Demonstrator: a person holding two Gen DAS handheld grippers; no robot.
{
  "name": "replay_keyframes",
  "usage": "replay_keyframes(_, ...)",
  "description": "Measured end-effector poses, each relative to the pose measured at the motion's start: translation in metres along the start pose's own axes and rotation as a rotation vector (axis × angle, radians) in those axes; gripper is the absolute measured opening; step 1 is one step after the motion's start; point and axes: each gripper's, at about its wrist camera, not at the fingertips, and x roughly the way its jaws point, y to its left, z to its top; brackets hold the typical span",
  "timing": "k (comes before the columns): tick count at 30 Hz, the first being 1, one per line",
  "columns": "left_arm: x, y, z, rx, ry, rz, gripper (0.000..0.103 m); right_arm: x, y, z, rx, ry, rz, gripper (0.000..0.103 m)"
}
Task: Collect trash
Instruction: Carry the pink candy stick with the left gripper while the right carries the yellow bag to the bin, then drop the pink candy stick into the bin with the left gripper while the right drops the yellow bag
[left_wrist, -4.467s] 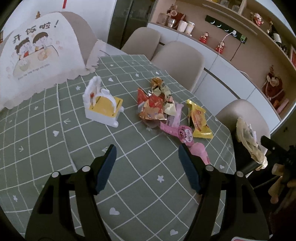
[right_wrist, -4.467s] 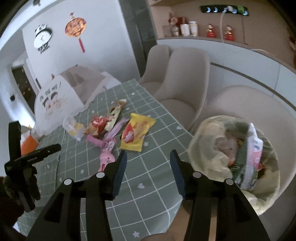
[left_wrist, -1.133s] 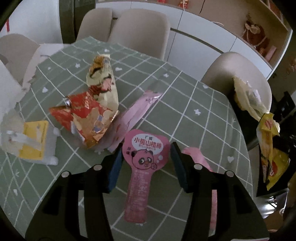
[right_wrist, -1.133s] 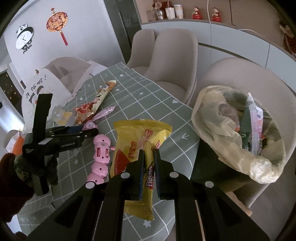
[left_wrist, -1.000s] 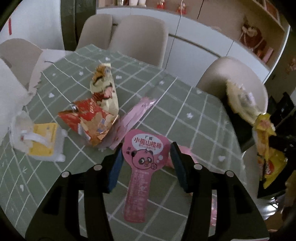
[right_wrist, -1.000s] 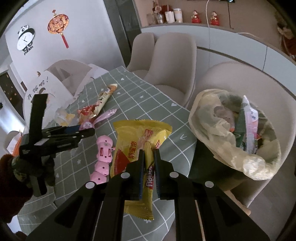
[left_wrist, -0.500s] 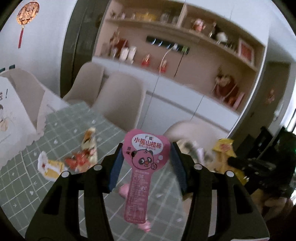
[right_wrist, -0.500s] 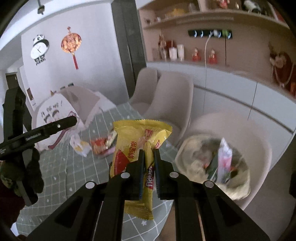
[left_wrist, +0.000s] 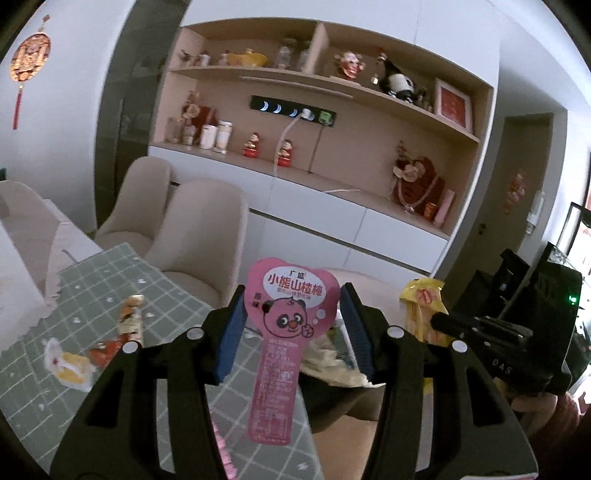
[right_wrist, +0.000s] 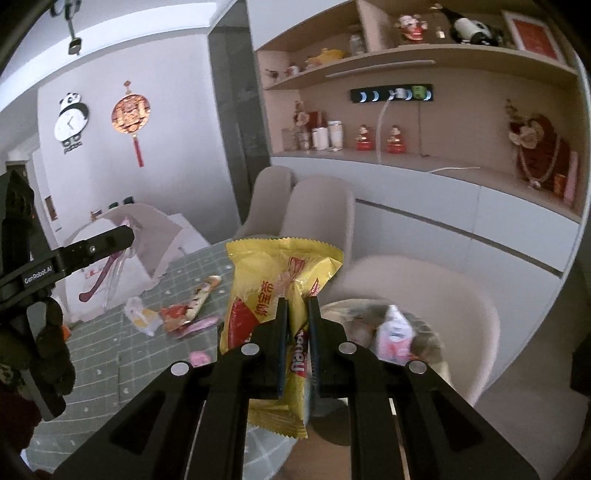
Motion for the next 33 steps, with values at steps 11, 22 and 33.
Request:
replay_keyframes(11, 0.127, -0.065, 0.001, -0.047, 0.122, -0.19, 0.048, -0.026, -0.125, -0.012, 0.137, -0.019, -0.174, 0.012)
replay_keyframes(22, 0.27, -0.091, -0.049, -0.091, 0.339, -0.196, 0.05, -0.021, -0.209, -0.027, 0.21, 0.027, -0.259, 0.012)
replay_keyframes(33, 0.249, -0.052, -0.052, -0.187, 0.333, -0.086, 0.061, 0.042, -0.216, -0.031, 0.213, 0.117, -0.156, 0.012)
